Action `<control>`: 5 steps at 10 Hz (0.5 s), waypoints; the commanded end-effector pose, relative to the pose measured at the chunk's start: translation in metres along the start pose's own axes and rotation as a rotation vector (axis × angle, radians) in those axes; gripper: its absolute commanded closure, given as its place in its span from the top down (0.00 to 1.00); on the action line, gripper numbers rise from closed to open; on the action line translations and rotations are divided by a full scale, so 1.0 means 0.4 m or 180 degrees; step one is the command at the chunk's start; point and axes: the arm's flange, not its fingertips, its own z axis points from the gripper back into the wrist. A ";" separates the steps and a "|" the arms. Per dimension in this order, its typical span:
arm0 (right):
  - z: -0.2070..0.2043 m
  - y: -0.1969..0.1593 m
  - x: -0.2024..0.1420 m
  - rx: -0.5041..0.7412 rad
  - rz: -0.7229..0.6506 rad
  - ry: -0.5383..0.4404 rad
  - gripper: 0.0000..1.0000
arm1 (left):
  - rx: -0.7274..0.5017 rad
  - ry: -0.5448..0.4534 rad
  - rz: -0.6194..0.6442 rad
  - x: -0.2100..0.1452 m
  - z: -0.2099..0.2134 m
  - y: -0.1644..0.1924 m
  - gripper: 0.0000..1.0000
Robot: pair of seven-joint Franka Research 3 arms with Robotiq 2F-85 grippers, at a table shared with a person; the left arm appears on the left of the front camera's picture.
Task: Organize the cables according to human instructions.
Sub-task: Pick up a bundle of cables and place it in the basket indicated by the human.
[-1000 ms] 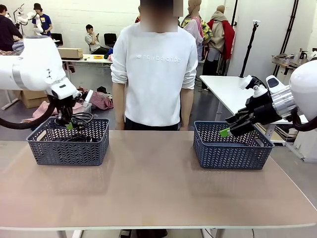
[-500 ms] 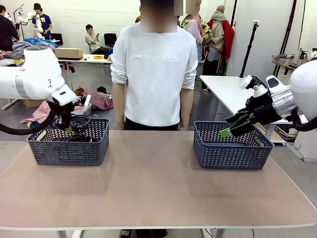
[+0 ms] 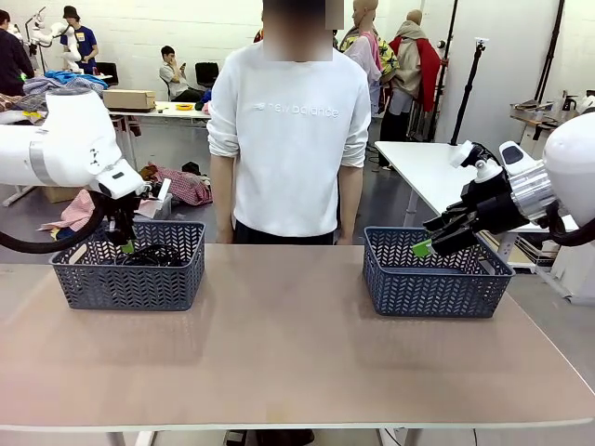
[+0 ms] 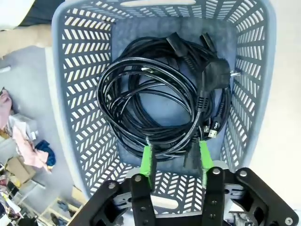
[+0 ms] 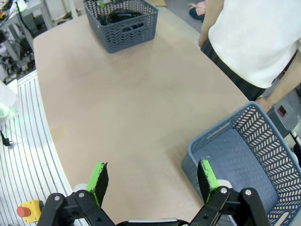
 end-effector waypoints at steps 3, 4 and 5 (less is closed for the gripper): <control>-0.006 -0.010 -0.001 0.0055 0.0045 -0.0094 1.00 | -0.0219 0.0025 0.0031 -0.025 0.067 0.006 0.78; -0.006 -0.010 -0.001 0.0055 0.0045 -0.0094 1.00 | -0.0278 0.0033 0.0051 -0.031 0.076 0.007 1.00; -0.006 -0.010 -0.001 0.0055 0.0045 -0.0094 1.00 | -0.1140 -0.0180 -0.1495 0.191 0.200 -0.092 0.98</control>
